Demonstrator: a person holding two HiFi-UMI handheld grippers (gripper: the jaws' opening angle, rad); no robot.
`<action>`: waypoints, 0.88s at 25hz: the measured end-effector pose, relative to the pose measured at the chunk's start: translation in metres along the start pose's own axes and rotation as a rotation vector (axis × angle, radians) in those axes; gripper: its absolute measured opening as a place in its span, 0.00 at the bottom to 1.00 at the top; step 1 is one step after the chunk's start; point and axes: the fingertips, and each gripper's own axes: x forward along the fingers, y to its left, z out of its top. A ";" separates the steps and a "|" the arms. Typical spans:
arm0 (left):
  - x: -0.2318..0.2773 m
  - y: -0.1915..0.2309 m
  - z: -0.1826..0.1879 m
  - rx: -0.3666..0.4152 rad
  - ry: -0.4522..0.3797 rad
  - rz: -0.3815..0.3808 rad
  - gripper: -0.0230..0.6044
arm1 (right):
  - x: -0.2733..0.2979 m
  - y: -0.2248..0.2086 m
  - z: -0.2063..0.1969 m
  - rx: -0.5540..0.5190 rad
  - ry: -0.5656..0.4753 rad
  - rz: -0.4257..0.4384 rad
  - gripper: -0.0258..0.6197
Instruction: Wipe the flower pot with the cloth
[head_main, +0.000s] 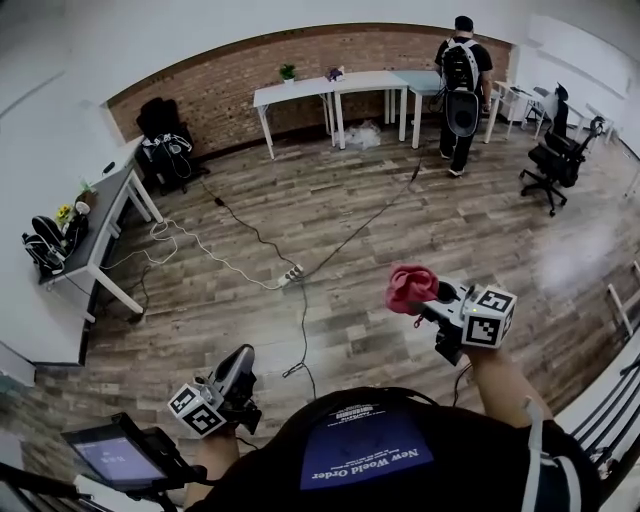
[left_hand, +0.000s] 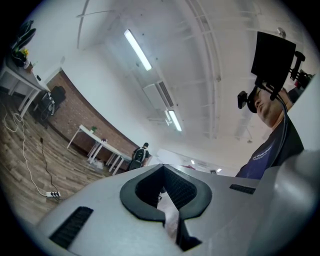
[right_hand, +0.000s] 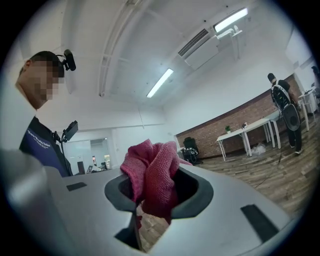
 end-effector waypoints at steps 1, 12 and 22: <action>0.007 -0.001 -0.002 -0.004 0.004 -0.007 0.03 | -0.005 -0.004 0.000 0.005 0.000 -0.006 0.21; 0.143 -0.036 -0.039 -0.019 0.019 -0.061 0.03 | -0.104 -0.095 0.021 0.004 0.011 -0.078 0.21; 0.231 -0.030 -0.068 -0.045 0.064 -0.066 0.03 | -0.133 -0.174 0.020 0.032 0.023 -0.093 0.21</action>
